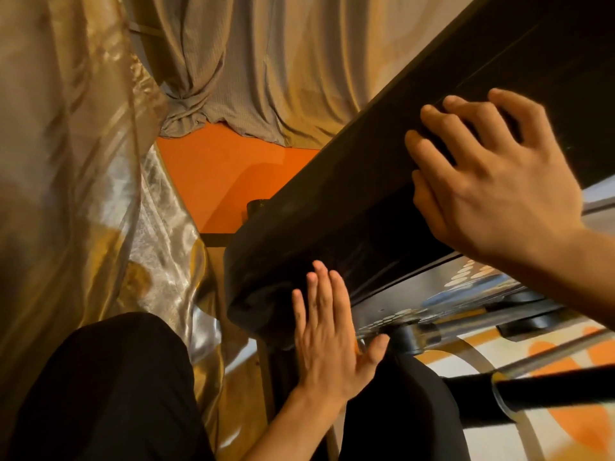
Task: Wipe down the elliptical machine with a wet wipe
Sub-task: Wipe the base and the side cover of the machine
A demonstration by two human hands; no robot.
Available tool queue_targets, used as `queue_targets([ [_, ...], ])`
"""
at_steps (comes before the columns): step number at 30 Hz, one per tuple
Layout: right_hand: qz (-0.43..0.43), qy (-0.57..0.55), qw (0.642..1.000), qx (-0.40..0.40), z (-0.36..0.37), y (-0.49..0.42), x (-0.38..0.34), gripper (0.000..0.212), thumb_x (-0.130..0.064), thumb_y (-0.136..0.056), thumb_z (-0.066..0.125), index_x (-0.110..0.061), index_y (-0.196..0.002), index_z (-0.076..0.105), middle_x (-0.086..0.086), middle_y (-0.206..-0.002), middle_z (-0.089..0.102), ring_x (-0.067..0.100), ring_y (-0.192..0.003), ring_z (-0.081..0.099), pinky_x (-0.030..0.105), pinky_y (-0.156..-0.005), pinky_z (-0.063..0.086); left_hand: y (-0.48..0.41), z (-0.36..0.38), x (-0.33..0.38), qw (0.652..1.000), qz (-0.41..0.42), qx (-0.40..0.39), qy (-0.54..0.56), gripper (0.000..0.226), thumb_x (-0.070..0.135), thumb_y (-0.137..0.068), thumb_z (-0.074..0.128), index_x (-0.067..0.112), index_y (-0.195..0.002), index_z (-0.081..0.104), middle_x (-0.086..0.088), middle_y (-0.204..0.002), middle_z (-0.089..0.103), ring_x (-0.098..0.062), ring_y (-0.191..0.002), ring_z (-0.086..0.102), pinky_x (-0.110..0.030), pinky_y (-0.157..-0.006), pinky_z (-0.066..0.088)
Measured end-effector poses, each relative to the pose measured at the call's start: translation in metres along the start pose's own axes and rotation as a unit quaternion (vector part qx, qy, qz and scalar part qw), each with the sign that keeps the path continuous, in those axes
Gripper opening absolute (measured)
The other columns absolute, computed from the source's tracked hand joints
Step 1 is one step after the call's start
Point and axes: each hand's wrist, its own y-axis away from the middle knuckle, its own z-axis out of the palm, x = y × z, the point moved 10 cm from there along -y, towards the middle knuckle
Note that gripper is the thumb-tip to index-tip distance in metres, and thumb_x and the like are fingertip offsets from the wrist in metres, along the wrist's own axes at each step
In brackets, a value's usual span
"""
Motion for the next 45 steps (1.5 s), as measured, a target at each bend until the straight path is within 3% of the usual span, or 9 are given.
queue_targets([
  [9,0.003,0.001,1.000,-0.010,0.001,-0.001,0.000,0.056,-0.039,-0.111,0.019,-0.001,-0.145,0.043,0.029,-0.154,0.041,0.045,-0.143,0.036,0.056,-0.117,0.021,-0.065,-0.027,0.068,1.000,0.021,0.016,-0.006,0.104,0.074,-0.093,0.019,0.001,-0.162,-0.008,-0.018,-0.170,-0.021,-0.030,-0.160,-0.011,-0.045,-0.128,-0.011],
  [12,0.006,0.000,1.000,0.002,0.000,0.000,0.001,0.055,-0.038,-0.111,0.020,-0.001,-0.144,0.044,0.029,-0.153,0.042,0.045,-0.143,0.038,0.056,-0.117,0.022,-0.033,-0.012,0.047,0.998,0.054,-0.009,-0.023,0.094,0.072,-0.099,0.002,0.005,-0.163,-0.011,-0.015,-0.172,-0.018,-0.028,-0.161,-0.008,-0.045,-0.128,-0.013],
  [17,0.010,-0.006,1.000,0.001,0.001,-0.001,0.001,0.055,-0.038,-0.112,0.019,-0.001,-0.144,0.043,0.029,-0.153,0.042,0.045,-0.143,0.037,0.055,-0.118,0.020,-0.017,-0.014,0.019,0.995,0.096,0.019,0.018,0.061,0.041,-0.112,0.011,0.016,-0.166,0.000,-0.001,-0.175,-0.006,-0.026,-0.161,-0.001,-0.047,-0.129,-0.007],
  [23,0.014,-0.005,1.000,0.005,0.001,-0.001,0.001,0.055,-0.039,-0.112,0.019,-0.001,-0.144,0.044,0.029,-0.152,0.043,0.045,-0.143,0.038,0.056,-0.118,0.021,-0.022,-0.022,0.013,0.980,0.156,0.115,-0.033,0.072,0.008,-0.107,0.045,0.016,-0.167,0.005,0.000,-0.175,0.003,-0.027,-0.161,0.009,-0.052,-0.130,0.005],
  [30,0.014,-0.003,1.000,0.016,0.000,0.000,0.001,0.054,-0.037,-0.112,0.019,-0.001,-0.142,0.045,0.029,-0.151,0.044,0.045,-0.142,0.039,0.055,-0.118,0.022,-0.034,-0.055,0.013,0.967,0.139,0.201,0.073,0.036,-0.005,-0.095,0.072,0.004,-0.130,0.069,-0.022,-0.144,0.059,-0.031,-0.142,0.050,-0.043,-0.110,0.050],
  [34,0.017,-0.008,1.000,0.018,-0.001,0.000,0.001,0.054,-0.037,-0.112,0.019,-0.001,-0.141,0.046,0.029,-0.151,0.044,0.045,-0.142,0.039,0.055,-0.118,0.021,-0.025,-0.055,0.003,0.965,0.112,0.207,0.119,0.033,-0.001,-0.098,0.069,-0.006,-0.130,0.062,-0.015,-0.132,0.062,-0.022,-0.121,0.064,-0.028,-0.103,0.055],
  [37,0.016,-0.006,1.000,0.014,-0.001,-0.001,0.001,0.055,-0.038,-0.112,0.019,0.000,-0.141,0.045,0.029,-0.151,0.044,0.045,-0.142,0.039,0.055,-0.118,0.021,-0.005,-0.040,0.005,0.979,0.097,0.155,0.087,0.045,-0.005,-0.095,0.072,-0.001,-0.138,0.058,-0.018,-0.144,0.060,-0.025,-0.137,0.057,-0.044,-0.118,0.043],
  [41,0.019,-0.004,1.000,0.009,0.000,0.000,0.002,0.055,-0.039,-0.112,0.018,-0.001,-0.142,0.044,0.029,-0.152,0.043,0.045,-0.143,0.038,0.055,-0.118,0.021,-0.027,-0.044,0.023,0.984,0.127,0.072,0.106,0.044,0.018,-0.112,0.036,-0.003,-0.150,0.042,-0.016,-0.161,0.038,-0.028,-0.153,0.035,-0.045,-0.128,0.020],
  [45,0.019,-0.010,1.000,0.005,0.000,-0.001,0.002,0.056,-0.039,-0.112,0.016,-0.001,-0.143,0.043,0.029,-0.152,0.042,0.045,-0.143,0.037,0.055,-0.118,0.020,-0.045,-0.050,0.038,0.980,0.155,0.028,0.124,0.054,0.028,-0.112,0.022,-0.004,-0.154,0.036,-0.017,-0.166,0.029,-0.029,-0.157,0.027,-0.044,-0.129,0.017],
])
